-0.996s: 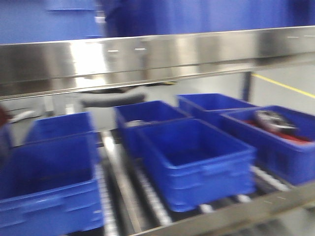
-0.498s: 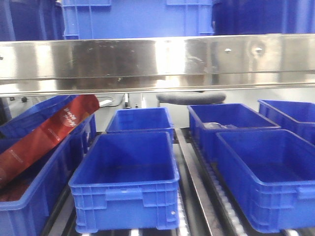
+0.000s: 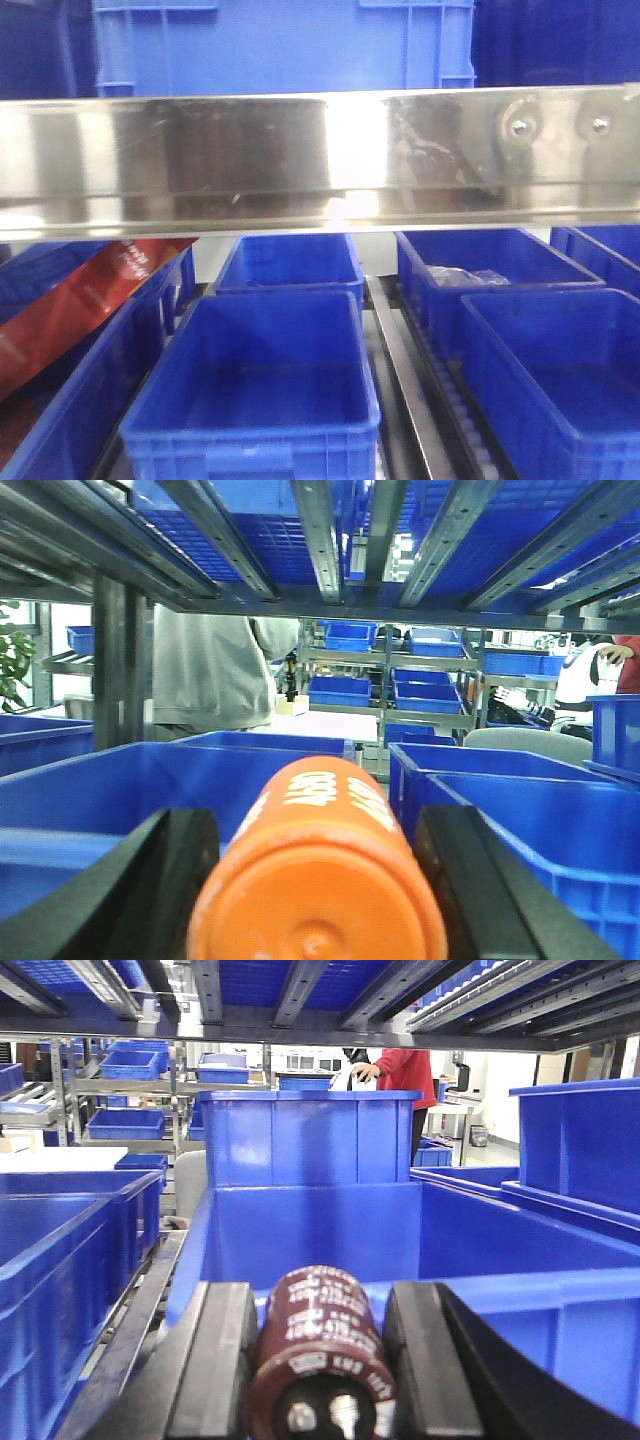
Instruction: Place cylindrical capacitor in blue bin on shelf
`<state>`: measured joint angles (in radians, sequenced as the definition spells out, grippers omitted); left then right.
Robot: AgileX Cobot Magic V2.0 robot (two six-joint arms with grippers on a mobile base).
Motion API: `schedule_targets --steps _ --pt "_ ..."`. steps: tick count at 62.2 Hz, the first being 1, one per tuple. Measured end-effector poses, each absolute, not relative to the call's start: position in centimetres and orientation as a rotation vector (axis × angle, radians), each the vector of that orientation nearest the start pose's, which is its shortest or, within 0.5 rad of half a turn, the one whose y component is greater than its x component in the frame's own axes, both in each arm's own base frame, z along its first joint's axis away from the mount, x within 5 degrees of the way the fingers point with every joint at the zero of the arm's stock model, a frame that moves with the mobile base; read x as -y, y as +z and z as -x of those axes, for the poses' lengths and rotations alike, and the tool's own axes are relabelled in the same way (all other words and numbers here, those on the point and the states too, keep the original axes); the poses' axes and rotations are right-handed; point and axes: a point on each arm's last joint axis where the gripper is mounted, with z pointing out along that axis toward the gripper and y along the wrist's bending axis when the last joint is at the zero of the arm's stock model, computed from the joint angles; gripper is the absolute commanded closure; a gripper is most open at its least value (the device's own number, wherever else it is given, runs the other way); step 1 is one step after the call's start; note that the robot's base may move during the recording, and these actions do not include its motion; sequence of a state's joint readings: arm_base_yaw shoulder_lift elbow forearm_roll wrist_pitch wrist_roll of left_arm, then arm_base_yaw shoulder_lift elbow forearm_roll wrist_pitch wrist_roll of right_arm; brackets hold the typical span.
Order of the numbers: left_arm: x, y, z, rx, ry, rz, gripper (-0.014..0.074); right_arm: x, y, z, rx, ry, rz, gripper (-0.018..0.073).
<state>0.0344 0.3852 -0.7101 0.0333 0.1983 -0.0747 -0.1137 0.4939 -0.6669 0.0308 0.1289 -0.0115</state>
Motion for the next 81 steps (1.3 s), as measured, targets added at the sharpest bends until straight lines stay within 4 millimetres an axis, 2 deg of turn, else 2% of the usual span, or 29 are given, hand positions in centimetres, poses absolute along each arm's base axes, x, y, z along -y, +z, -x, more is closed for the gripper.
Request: schedule_targets --steps 81 --pt "-0.28 40.47 -6.26 -1.356 -0.002 0.057 0.0707 1.06 38.85 -9.59 -1.437 -0.075 -0.092 0.0721"
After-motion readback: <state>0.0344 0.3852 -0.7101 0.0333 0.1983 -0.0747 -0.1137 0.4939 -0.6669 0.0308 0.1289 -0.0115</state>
